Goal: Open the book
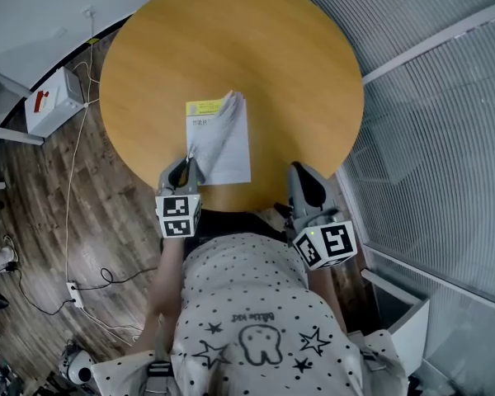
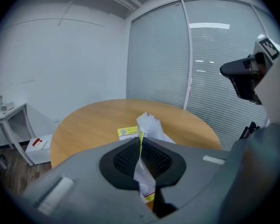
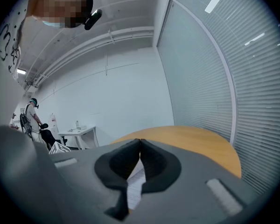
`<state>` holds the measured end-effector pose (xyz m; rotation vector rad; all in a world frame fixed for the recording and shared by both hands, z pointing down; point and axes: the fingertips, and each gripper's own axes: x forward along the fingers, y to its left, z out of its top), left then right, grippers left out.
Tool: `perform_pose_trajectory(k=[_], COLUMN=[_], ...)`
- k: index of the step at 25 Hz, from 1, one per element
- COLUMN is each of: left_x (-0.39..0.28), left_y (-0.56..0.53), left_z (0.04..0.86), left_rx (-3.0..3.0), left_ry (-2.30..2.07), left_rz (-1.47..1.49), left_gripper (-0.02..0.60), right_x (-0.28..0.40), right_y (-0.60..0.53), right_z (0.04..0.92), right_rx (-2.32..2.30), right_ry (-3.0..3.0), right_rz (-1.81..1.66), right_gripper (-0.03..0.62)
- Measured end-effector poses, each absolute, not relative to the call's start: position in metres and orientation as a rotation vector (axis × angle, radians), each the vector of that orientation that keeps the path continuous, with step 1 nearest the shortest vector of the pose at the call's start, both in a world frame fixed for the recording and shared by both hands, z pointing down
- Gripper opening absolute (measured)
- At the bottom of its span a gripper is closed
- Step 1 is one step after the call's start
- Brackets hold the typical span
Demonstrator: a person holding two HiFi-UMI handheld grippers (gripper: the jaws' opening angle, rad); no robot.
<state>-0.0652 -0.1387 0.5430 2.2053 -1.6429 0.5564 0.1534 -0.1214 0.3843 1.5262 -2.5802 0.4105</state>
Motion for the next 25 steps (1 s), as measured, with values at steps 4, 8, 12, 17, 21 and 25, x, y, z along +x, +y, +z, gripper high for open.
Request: perform_pose_trajectory(k=[4,8,12,17,21,25], left_x=[-0.095,-0.12,-0.134,-0.149,-0.166,-0.172], left_y=[-0.14,-0.137,-0.135,-0.126,-0.119,-0.107], left_z=[0.547,0.55,0.554,0.566,0.571,0.579], left_rx=[2.11,2.043,1.983,1.895,1.838,1.796], left_ry=[-1.747,-1.789,-1.833,-1.875,-1.899,-1.928], left_rz=[0.566,0.554,0.526,0.503,0.492,0.492], left_gripper=[0.02,0.02,0.02,0.02,0.02,0.021], right_x=[0.141,0.129,0.127,0.119,0.109,0.107], right_y=[-0.128,-0.131,-0.134,-0.139,-0.138,-0.137], right_z=[0.385,0.384,0.389,0.394,0.394,0.398], right_rx=[1.512,1.499,1.486,1.451,1.434,1.399], right_ry=[-2.585,-2.578,-2.572,-2.587,-2.584,-2.596], right_rz=[0.418,0.419,0.424,0.432,0.441,0.436], right_gripper=[0.003,0.003,0.003,0.003,0.003,0.003])
